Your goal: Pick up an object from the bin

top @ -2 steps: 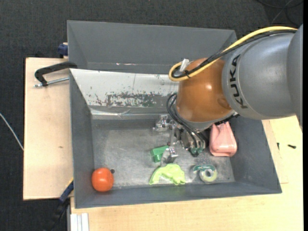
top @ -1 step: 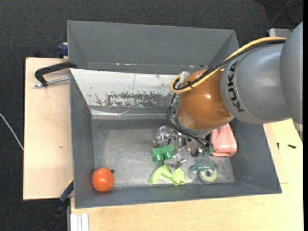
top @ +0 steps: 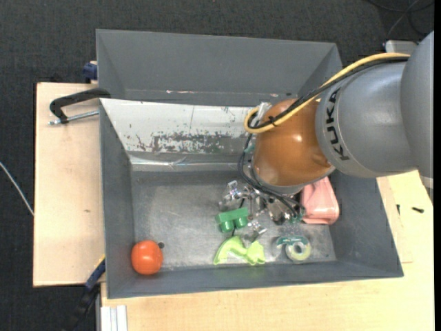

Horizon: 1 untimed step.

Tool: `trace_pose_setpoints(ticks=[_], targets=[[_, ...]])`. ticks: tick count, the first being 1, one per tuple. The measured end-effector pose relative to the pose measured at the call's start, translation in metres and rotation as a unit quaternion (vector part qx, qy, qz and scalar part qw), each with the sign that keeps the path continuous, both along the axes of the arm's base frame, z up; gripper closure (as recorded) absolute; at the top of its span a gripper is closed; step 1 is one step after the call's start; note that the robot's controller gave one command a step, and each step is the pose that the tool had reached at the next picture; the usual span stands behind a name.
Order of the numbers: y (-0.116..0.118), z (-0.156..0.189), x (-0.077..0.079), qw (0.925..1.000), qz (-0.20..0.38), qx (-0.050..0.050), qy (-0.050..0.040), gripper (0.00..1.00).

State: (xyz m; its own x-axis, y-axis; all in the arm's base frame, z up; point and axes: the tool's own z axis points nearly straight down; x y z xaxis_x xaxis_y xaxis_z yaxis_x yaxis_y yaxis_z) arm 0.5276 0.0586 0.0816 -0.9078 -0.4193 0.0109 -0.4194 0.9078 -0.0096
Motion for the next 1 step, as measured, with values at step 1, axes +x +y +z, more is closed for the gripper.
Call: trace_pose_setpoints(ticks=[1], targets=[[0.0077, 0.136, 0.0048, 0.9993, 0.035, 0.008, -0.006, 1.0]])
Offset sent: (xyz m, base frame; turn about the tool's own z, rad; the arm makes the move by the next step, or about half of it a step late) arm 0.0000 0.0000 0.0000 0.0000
